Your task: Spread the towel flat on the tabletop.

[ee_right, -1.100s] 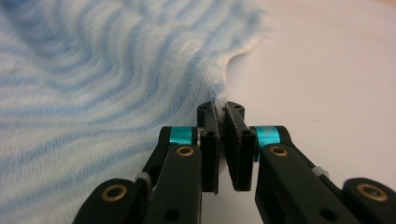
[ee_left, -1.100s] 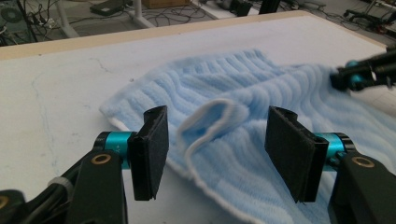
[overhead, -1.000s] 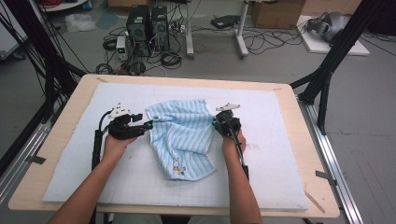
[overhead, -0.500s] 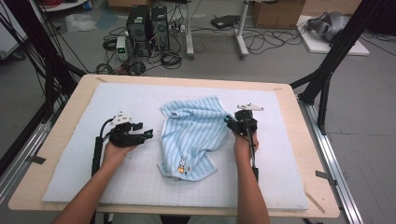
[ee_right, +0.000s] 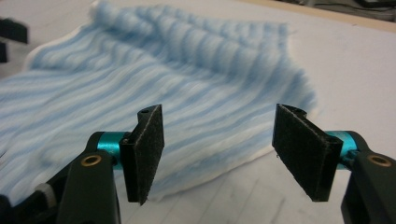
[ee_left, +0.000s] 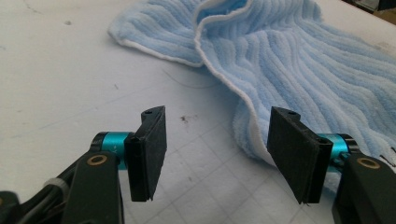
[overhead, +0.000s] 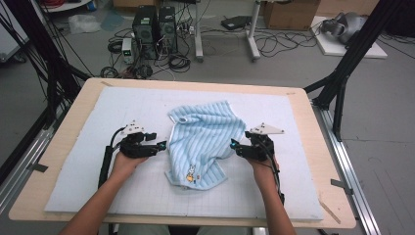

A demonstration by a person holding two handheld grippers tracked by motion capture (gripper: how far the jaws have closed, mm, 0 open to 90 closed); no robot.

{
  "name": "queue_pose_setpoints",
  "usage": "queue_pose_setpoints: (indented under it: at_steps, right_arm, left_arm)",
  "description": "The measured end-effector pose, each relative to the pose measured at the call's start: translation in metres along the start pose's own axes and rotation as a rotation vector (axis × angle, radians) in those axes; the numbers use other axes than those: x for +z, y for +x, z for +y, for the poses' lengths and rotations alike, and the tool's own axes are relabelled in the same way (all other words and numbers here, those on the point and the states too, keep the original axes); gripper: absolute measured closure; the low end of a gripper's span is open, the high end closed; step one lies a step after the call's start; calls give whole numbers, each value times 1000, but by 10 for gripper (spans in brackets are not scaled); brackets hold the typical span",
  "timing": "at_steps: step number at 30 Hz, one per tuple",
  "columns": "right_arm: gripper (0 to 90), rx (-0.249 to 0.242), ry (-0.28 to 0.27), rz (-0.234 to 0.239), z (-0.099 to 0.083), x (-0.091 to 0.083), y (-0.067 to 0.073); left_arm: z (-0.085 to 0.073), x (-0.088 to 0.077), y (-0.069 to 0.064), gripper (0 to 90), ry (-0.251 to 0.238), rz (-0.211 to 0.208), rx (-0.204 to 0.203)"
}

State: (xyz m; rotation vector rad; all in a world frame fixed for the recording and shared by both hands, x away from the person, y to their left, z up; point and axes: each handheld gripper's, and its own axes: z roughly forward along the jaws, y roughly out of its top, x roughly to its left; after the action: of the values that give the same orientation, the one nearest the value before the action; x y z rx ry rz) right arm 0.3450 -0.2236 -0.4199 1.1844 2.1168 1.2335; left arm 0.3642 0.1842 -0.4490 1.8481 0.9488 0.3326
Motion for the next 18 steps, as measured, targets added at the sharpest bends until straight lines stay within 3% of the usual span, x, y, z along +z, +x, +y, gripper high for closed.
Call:
queue_pose_setpoints:
  at_steps: [5, 10, 14, 16, 18]
  right_arm:
    - [383, -40, 39, 41, -13, 1, 11]
    - [391, -49, 58, 37, -19, 1, 11]
    - [394, -34, 56, 33, -23, -3, 7]
    - [395, -18, 61, 26, -26, -4, 5]
    - [405, -18, 63, 21, -28, -5, 3]
  left_arm:
    - [2, 5, -4, 386, 2, -35, -26]
    - [11, 21, -15, 392, 29, -71, 5]
    - [16, 41, -22, 405, 84, -22, 60]
    - [19, 47, -22, 510, 122, -14, 65]
    - [21, 46, -19, 794, 96, 40, 107]
